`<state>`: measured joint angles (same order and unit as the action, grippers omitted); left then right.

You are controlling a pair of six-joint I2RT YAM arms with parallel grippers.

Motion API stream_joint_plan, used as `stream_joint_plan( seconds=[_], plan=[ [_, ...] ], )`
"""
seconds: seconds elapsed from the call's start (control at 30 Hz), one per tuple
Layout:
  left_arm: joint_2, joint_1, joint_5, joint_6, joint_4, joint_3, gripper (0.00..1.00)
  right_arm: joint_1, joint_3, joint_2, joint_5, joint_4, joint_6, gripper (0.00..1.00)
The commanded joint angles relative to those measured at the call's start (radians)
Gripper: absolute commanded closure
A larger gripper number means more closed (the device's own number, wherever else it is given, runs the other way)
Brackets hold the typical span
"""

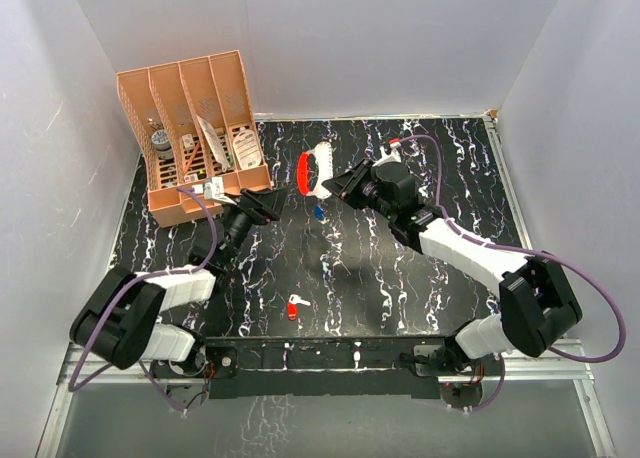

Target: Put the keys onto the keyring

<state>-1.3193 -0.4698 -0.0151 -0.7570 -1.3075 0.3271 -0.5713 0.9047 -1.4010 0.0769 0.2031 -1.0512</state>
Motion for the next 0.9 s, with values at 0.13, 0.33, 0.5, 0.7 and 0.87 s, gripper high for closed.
stream_joint_plan(
  seconds=[0.13,0.33,0.5,0.7,0.87],
  plan=[
    [-0.172,0.019,0.201,-0.142,-0.144,0.146,0.07,0.004,0.003,0.031,0.018,0.105,0.029,1.00],
    [-0.266,0.019,0.240,-0.197,-0.192,0.204,0.09,0.004,0.008,0.014,0.024,0.111,0.035,1.00],
    [-0.340,0.019,0.292,-0.276,-0.288,0.239,0.26,0.004,0.017,0.000,0.033,0.126,0.046,1.00],
    [-0.384,0.022,0.307,-0.332,-0.373,0.248,0.41,0.005,0.017,-0.021,0.060,0.152,0.049,1.00],
    [-0.380,0.043,0.329,-0.350,-0.392,0.245,0.46,0.005,0.030,-0.026,0.044,0.118,0.073,1.00]
  ],
)
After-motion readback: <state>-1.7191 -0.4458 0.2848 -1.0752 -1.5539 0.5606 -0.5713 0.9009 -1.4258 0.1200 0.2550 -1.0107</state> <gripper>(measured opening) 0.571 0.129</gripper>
